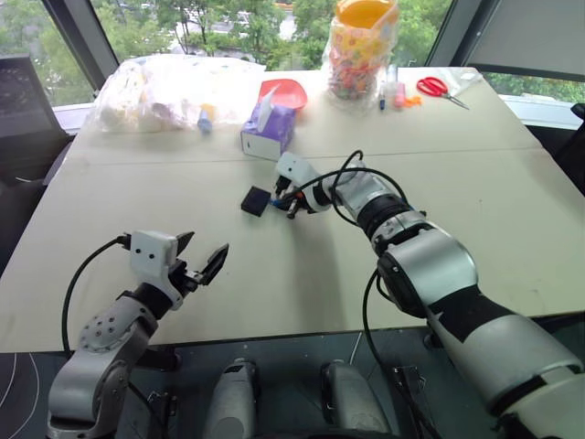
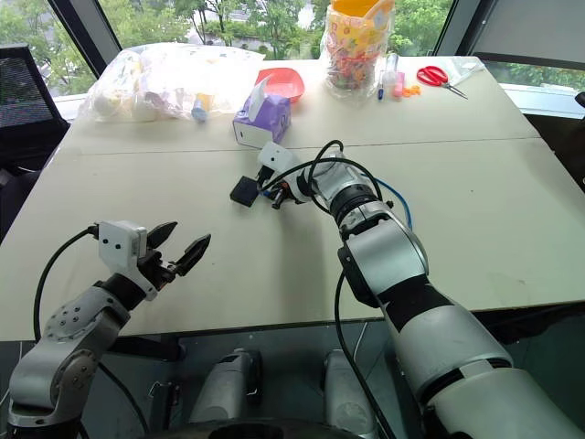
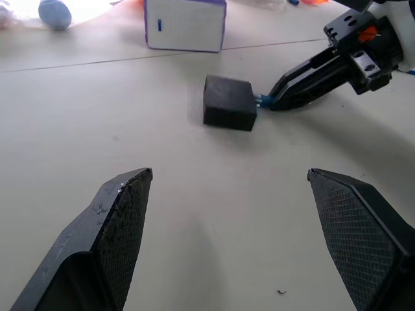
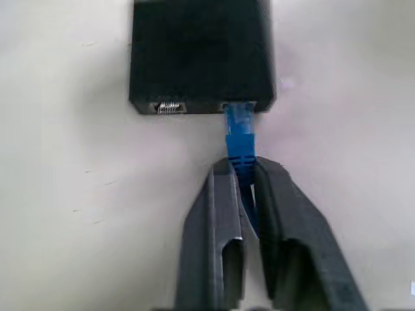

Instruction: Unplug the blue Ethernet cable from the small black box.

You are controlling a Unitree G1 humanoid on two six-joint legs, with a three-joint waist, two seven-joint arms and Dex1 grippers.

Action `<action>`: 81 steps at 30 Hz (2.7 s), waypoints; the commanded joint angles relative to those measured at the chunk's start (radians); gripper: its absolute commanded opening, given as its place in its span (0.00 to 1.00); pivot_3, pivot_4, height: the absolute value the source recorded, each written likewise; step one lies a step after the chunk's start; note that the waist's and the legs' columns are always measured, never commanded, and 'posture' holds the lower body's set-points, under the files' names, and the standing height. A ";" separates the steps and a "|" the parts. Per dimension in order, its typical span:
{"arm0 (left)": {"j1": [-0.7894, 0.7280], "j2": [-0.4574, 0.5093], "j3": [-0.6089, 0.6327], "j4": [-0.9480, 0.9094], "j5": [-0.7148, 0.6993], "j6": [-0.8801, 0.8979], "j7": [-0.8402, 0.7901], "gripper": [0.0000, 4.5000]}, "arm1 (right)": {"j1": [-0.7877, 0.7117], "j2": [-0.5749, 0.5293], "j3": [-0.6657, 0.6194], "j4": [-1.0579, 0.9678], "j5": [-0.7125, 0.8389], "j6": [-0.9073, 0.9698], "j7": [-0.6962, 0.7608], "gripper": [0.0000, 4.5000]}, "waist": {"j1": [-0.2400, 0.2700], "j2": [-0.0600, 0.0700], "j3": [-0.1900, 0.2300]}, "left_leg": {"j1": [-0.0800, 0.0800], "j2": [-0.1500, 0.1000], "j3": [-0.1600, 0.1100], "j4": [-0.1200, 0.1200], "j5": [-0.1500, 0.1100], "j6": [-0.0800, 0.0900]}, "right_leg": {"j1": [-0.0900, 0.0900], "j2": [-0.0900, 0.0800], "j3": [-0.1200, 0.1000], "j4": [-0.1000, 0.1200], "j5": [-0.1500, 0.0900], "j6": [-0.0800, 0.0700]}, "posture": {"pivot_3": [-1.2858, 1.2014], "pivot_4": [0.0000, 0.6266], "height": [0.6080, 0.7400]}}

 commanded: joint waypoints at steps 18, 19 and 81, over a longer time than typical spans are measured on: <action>-0.438 0.174 0.101 0.236 -0.440 0.352 -0.244 0.90 | 0.554 -0.294 0.020 -1.254 -0.003 0.006 0.073 0.02 | -0.002 0.001 0.000 | 0.000 0.000 -0.002 0.000 0.000 0.000 | 0.000 0.001 -0.001 0.002 0.001 0.006 | 0.52 0.24 0.96; -0.458 0.199 0.113 0.262 -0.473 0.379 -0.273 0.90 | 0.588 -0.310 0.041 -1.314 -0.043 -0.013 0.043 0.02 | -0.001 0.000 0.000 | 0.001 0.000 -0.002 -0.001 0.000 0.000 | 0.000 0.001 -0.001 0.003 0.001 0.006 | 0.52 0.24 0.96; -0.786 0.298 -0.149 0.654 -0.212 0.192 -0.945 0.11 | 0.464 -0.405 -0.209 -1.396 0.858 0.875 0.237 0.98 | 0.008 -0.001 0.001 | 0.008 0.000 -0.002 -0.002 0.003 -0.004 | 0.006 0.001 0.000 0.002 -0.002 0.001 | 0.52 0.24 0.96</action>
